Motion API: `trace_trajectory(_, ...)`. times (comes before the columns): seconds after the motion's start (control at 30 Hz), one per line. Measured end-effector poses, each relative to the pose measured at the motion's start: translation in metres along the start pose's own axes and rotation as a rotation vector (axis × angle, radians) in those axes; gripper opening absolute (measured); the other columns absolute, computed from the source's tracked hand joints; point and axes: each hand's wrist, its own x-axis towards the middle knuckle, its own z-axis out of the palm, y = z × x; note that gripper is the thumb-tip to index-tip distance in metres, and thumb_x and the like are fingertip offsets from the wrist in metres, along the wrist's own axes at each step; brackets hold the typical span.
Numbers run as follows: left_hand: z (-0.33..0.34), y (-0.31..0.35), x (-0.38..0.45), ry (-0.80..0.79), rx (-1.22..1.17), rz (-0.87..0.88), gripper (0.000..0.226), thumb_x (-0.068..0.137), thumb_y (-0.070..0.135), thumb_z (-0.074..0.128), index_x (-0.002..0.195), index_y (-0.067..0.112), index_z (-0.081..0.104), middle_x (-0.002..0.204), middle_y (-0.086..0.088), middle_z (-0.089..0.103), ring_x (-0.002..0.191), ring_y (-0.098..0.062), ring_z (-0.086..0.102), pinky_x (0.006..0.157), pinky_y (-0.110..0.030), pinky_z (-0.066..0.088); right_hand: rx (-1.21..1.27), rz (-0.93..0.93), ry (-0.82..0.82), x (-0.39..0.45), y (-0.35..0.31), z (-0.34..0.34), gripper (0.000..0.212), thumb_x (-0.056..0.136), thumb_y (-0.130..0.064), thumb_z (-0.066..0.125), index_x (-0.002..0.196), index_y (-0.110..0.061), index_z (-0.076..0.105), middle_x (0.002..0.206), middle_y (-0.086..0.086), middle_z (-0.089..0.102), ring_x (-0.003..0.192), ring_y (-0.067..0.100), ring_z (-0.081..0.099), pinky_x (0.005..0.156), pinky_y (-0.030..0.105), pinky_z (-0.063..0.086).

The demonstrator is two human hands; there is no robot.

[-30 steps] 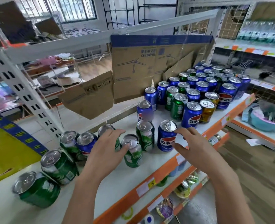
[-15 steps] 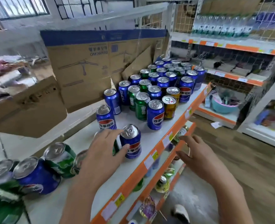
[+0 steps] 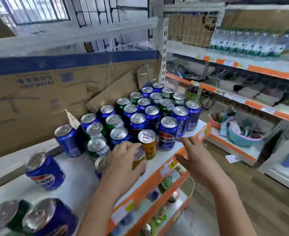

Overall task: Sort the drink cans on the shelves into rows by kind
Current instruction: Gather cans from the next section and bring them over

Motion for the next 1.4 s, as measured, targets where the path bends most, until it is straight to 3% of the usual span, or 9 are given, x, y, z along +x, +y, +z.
trace_trajectory(0.13, 0.017, 0.006, 0.012, -0.052, 0.192, -0.088, 0.056, 0.091, 0.053, 0.044, 0.141, 0.033, 0.027, 0.130, 0.009, 0.034, 0.121, -0.014, 0.032, 0.101, -0.029, 0.029, 0.037, -0.150, -0.076, 0.036, -0.004, 0.006, 0.048, 0.091, -0.025, 0.058, 0.133, -0.014, 0.040, 0.123, 0.008, 0.043, 0.109, 0.025, 0.048, 0.085, 0.028, 0.038)
trace_trajectory(0.3, 0.016, 0.013, 0.021, -0.055, 0.277, -0.148, 0.064, 0.088, 0.052, 0.050, 0.142, 0.029, 0.024, 0.124, 0.003, 0.032, 0.119, -0.019, 0.032, 0.100, -0.032, 0.031, 0.019, -0.264, -0.172, 0.065, -0.028, 0.016, 0.051, 0.088, -0.027, 0.059, 0.134, -0.017, 0.038, 0.129, 0.002, 0.038, 0.104, 0.029, 0.054, 0.077, 0.038, 0.045)
trace_trajectory(0.47, 0.014, 0.009, 0.024, -0.100, 0.395, -0.276, 0.068, 0.084, 0.055, 0.054, 0.140, 0.026, 0.027, 0.127, 0.002, 0.028, 0.117, -0.020, 0.045, 0.107, -0.038, 0.021, -0.175, -0.236, -0.250, 0.081, -0.037, 0.033, 0.062, 0.091, -0.024, 0.048, 0.145, -0.019, 0.017, 0.137, 0.006, 0.029, 0.102, 0.038, 0.057, 0.068, 0.035, 0.038)
trace_trajectory(0.53, 0.017, 0.012, 0.025, -0.117, 0.438, -0.269, 0.071, 0.084, 0.052, 0.054, 0.143, 0.026, 0.022, 0.131, -0.002, 0.027, 0.117, -0.021, 0.049, 0.108, -0.039, 0.019, -0.242, -0.245, -0.198, 0.085, -0.039, 0.041, 0.059, 0.093, -0.022, 0.044, 0.143, -0.013, 0.015, 0.133, 0.008, 0.033, 0.099, 0.035, 0.061, 0.065, 0.033, 0.037)
trace_trajectory(0.73, 0.023, 0.010, 0.028, -0.113, 0.466, -0.254, 0.074, 0.081, 0.051, 0.057, 0.142, 0.027, 0.024, 0.129, 0.003, 0.035, 0.112, -0.019, 0.052, 0.100, -0.035, 0.024, -0.245, -0.274, -0.177, 0.087, -0.032, 0.048, 0.070, 0.086, -0.044, 0.054, 0.139, -0.014, 0.020, 0.127, 0.004, 0.037, 0.099, 0.033, 0.060, 0.067, 0.034, 0.041)
trace_trajectory(0.9, 0.016, 0.016, 0.025, -0.062, 0.334, -0.297, 0.074, 0.071, 0.054, 0.064, 0.136, 0.034, 0.035, 0.122, 0.012, 0.039, 0.104, -0.016, 0.046, 0.089, -0.026, 0.026, -0.255, -0.315, -0.211, 0.083, -0.026, 0.035, 0.071, 0.084, -0.048, 0.057, 0.139, -0.017, 0.024, 0.127, 0.002, 0.039, 0.102, 0.033, 0.058, 0.067, 0.034, 0.037)
trace_trajectory(1.13, -0.035, 0.035, 0.007, 0.354, -0.046, -0.340, 0.073, 0.062, 0.045, 0.079, 0.127, 0.041, 0.047, 0.110, 0.018, 0.035, 0.103, -0.003, 0.042, 0.084, -0.018, 0.039, -0.034, -0.424, -0.110, 0.064, -0.029, -0.027, 0.068, 0.067, -0.062, 0.059, 0.118, -0.022, 0.037, 0.115, -0.006, 0.045, 0.093, 0.026, 0.057, 0.070, 0.037, 0.047)
trace_trajectory(1.27, -0.069, 0.036, -0.028, 0.507, -0.054, -0.379, 0.067, 0.060, 0.035, 0.083, 0.120, 0.039, 0.051, 0.107, 0.016, 0.039, 0.094, 0.009, 0.039, 0.076, 0.003, 0.033, 0.157, -0.535, -0.028, 0.045, -0.055, -0.041, 0.074, 0.059, -0.064, 0.054, 0.117, -0.021, 0.038, 0.110, -0.006, 0.044, 0.090, 0.025, 0.056, 0.069, 0.037, 0.043)
trace_trajectory(1.4, -0.095, 0.025, -0.086, 0.599, -0.014, -0.468, 0.067, 0.057, 0.026, 0.086, 0.117, 0.031, 0.057, 0.109, 0.010, 0.046, 0.095, 0.021, 0.040, 0.077, 0.008, 0.026, 0.260, -0.682, -0.072, 0.024, -0.096, -0.036, 0.070, 0.062, -0.057, 0.063, 0.117, -0.022, 0.039, 0.104, -0.010, 0.041, 0.087, 0.019, 0.052, 0.071, 0.038, 0.046)
